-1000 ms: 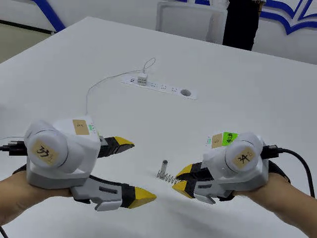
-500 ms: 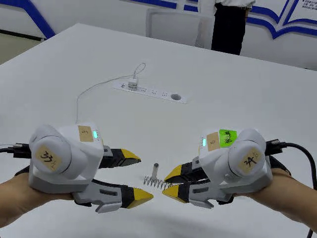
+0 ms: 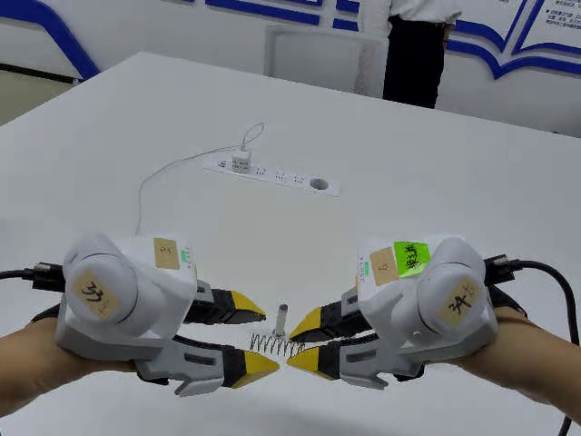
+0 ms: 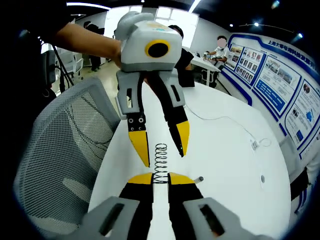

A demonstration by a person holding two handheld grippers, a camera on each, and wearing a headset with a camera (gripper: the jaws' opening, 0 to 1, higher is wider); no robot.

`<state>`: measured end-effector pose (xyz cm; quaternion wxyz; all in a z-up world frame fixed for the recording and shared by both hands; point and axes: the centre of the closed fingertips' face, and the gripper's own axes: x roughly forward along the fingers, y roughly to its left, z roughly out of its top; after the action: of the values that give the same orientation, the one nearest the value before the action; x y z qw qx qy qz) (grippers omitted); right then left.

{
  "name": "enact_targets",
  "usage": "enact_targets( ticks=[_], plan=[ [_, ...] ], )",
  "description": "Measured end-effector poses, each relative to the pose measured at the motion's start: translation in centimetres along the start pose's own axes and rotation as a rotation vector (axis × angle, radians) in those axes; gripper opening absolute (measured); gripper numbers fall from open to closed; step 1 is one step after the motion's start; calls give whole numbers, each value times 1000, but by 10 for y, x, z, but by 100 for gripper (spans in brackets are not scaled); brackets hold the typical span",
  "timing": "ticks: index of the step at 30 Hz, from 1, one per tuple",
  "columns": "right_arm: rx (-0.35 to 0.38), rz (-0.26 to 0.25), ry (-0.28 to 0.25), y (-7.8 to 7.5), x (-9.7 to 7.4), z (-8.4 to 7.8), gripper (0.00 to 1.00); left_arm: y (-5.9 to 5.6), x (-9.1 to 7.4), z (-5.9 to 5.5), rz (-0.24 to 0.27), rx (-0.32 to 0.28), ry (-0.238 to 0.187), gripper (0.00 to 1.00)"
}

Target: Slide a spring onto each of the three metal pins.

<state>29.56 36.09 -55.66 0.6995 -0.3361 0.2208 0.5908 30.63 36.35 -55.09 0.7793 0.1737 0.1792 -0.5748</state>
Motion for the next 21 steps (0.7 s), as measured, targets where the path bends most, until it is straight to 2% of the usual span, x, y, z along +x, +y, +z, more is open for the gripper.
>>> enact_targets(
  ticks=[4, 6, 9, 15, 21],
  plan=[
    [2, -1, -19, 0, -4, 4, 10, -1, -1, 10, -12, -15, -40, 28],
    [-1, -2, -24, -1, -5, 5, 10, -2, -1, 9, -22, 9, -32, 22],
    [-4, 1, -32, -1, -6, 7, 10, -6, 0, 11, -43, 7, -37, 17],
    [-24, 11, -30, 0, -6, 9, 10, -10, -1, 11, -56, 59, -22, 14],
    [-26, 9, -52, -2, -8, 13, 11, -11, -2, 13, -63, 113, -32, 11]
  ],
)
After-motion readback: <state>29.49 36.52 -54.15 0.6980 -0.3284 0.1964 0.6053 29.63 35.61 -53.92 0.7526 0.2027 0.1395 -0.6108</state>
